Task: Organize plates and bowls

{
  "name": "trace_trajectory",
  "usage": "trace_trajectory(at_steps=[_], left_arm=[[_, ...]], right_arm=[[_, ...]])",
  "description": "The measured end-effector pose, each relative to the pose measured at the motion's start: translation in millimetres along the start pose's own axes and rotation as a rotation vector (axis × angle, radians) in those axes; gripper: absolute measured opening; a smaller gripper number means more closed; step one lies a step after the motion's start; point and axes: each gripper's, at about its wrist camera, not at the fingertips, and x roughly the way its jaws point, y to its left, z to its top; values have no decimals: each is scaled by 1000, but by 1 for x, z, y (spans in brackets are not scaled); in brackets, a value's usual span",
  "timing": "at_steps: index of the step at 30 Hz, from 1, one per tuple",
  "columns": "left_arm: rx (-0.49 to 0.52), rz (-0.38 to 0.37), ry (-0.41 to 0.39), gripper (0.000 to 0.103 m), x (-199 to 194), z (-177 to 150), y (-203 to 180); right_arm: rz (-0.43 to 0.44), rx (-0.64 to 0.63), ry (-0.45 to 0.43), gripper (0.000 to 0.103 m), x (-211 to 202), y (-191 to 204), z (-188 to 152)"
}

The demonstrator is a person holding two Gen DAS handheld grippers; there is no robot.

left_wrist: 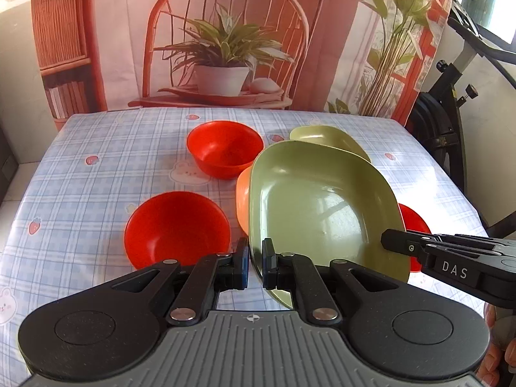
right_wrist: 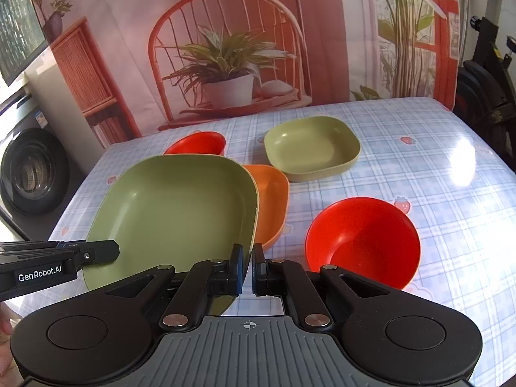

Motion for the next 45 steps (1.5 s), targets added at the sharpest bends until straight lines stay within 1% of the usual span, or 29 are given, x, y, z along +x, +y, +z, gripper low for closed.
trace_trajectory(at_steps=[4,7,10,12,14,17,21,23,29,33,39,42,45], left_arm=[[4,-18,-83,9,-8,40,-6],[12,-25,-122,9,-6,64,-10],[13,-38,-114,9,7,77,-14],[25,-46,-87,9,22,78,-14],[44,-44,-49,9,38,76,-16],[68,-47,39,9,67,65,-11],[81,-68,127,9,95,47,-8],[83,-77,153,9,104,40,-6],[83,-80,198,9,119,32,-1],[68,-75,216,9,125,30,5],[79,-60,237,10,131,25,5],[67,-67,233,10,132,25,7],[75,-51,228,10,133,27,8]], right_arm=[[0,-11,-101,5,-11,-2,44],[-10,-23,-159,5,-9,-4,73],[-15,-16,-173,5,3,-9,91],[-30,-20,-168,5,15,-13,94],[-47,-22,-146,5,31,-17,91],[-65,-9,-84,5,57,-24,76],[-92,-17,-29,5,74,-29,59],[-105,-22,-5,5,81,-31,50],[-121,-8,63,5,100,-35,33],[-120,-25,72,5,107,-31,32],[-127,-45,90,5,117,-27,35],[-130,-52,89,5,119,-26,35],[-125,-53,97,5,122,-26,36]])
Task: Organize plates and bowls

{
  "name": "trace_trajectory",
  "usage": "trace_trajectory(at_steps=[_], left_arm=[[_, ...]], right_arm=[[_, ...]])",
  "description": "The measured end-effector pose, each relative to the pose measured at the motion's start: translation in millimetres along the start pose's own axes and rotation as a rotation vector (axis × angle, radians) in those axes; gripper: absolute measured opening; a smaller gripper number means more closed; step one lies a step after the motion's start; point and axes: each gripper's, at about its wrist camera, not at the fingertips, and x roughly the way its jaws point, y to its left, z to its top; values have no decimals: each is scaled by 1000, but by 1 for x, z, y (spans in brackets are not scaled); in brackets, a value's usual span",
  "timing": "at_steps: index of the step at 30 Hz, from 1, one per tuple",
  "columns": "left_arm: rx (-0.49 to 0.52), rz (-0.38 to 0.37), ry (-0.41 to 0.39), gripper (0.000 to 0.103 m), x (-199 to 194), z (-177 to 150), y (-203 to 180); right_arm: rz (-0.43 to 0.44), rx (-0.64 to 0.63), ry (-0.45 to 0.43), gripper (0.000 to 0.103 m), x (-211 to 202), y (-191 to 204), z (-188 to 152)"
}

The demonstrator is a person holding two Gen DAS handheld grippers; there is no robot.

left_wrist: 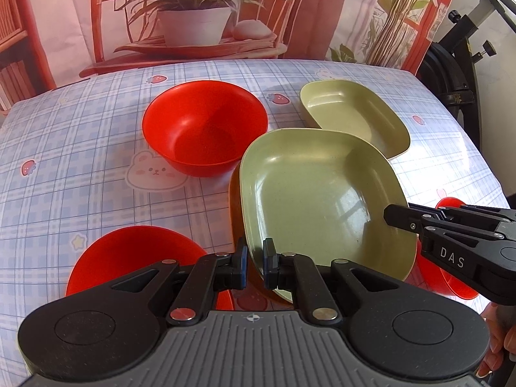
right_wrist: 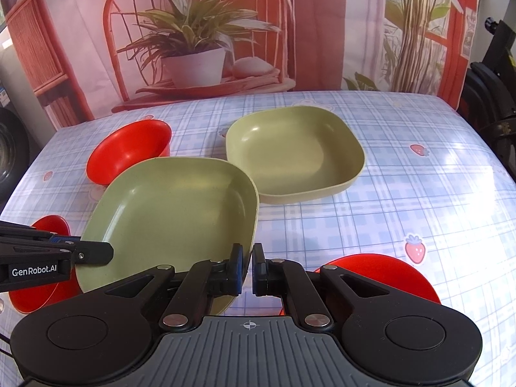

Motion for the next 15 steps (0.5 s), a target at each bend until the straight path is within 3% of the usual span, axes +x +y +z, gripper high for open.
trace_trajectory(at_steps=[9,15], left_arm=[[16,10,-11,10,-3,0,-1],[63,50,-51,10,-12,1,-4]], right_arm=[[11,-2,6,6,3,0,1],[25,8,-8,14,-6,-5,-1]])
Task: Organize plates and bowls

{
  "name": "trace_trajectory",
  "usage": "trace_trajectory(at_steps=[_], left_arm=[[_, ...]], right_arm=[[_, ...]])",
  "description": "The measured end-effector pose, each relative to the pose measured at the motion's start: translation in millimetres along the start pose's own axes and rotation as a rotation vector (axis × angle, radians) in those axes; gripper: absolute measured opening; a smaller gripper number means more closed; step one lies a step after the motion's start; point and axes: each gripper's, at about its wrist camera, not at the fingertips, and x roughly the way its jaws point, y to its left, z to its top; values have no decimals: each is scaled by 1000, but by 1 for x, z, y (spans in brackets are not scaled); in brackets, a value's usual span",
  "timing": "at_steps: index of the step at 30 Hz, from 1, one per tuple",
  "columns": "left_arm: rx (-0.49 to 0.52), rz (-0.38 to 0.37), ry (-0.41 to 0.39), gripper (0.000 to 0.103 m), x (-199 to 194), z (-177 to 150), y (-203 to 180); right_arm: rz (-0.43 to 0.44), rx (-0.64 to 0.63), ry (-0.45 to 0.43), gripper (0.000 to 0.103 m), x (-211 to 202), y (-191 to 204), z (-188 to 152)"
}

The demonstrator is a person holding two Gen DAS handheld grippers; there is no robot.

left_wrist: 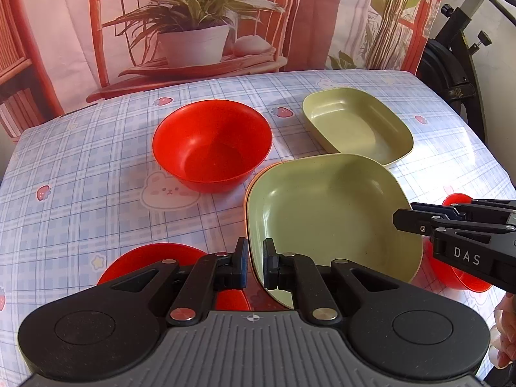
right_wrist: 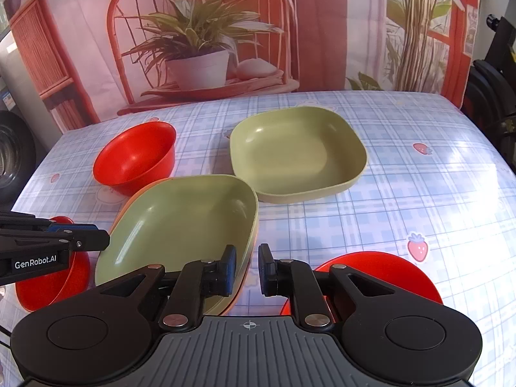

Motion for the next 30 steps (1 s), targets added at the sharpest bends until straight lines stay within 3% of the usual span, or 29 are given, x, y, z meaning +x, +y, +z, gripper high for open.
trace_trajectory(at_steps=[3,6,10,21,25,30], left_arm=[[-13,2,-5,10,-2,0,1],[-26,6,-9,10,-2,-2,2],[-36,2,-12,10,-2,-3,1],[-59,-21,-25,10,-2,1,3],[-72,-57,-56,10,-9,12,1],[-75,-93,-107,16,-12,38,-12]], right_arm=[[5,4,-10,13,-6,-1,-1],[16,-12,-24,5,-11,-1,-5],[0,-60,-29,5,-9,6,-9],[18,-16,8,7,-2,0,-8],[48,12,-59,11,-18,-11,8],[12,11,-143,13,-31,-33,39]])
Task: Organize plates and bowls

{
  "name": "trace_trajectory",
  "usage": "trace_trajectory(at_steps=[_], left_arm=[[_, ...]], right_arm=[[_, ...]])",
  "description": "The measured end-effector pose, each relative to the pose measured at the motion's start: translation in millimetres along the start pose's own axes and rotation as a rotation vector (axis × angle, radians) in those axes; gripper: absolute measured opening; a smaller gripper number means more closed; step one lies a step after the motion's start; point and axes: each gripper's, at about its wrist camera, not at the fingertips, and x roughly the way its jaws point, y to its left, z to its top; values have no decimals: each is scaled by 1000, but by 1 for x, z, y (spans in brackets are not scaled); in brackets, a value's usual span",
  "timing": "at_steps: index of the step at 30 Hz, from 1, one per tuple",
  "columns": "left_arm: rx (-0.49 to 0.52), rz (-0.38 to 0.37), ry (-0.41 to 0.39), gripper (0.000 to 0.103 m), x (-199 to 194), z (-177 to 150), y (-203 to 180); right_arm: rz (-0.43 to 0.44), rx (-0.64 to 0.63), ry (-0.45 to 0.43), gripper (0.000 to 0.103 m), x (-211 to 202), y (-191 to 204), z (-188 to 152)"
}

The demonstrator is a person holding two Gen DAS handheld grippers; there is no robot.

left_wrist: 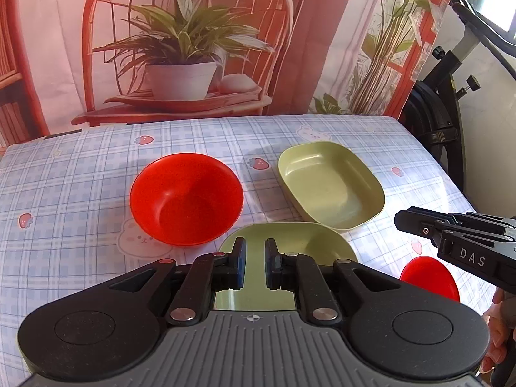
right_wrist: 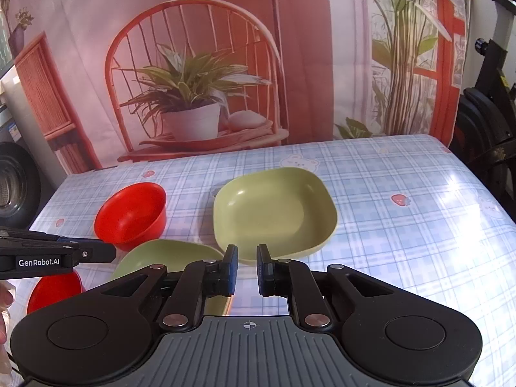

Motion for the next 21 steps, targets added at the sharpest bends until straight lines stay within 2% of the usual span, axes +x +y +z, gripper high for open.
trace_trajectory(at_steps=[3,4,12,21], left_arm=[[-2,-27,-20,31,10,15,-12],[1,-29,-27,33,14,20,-17],[-38,-18,6,33,71,45,-36],[-28,3,67,33,117,47,-45]], right_arm=[[-38,-1,-20,15,5,-21,17],[-47,2,-21,15,9,-29,22],[-81,38,54,16,60,-71,38],[-96,54,131,16,103,-84,37]])
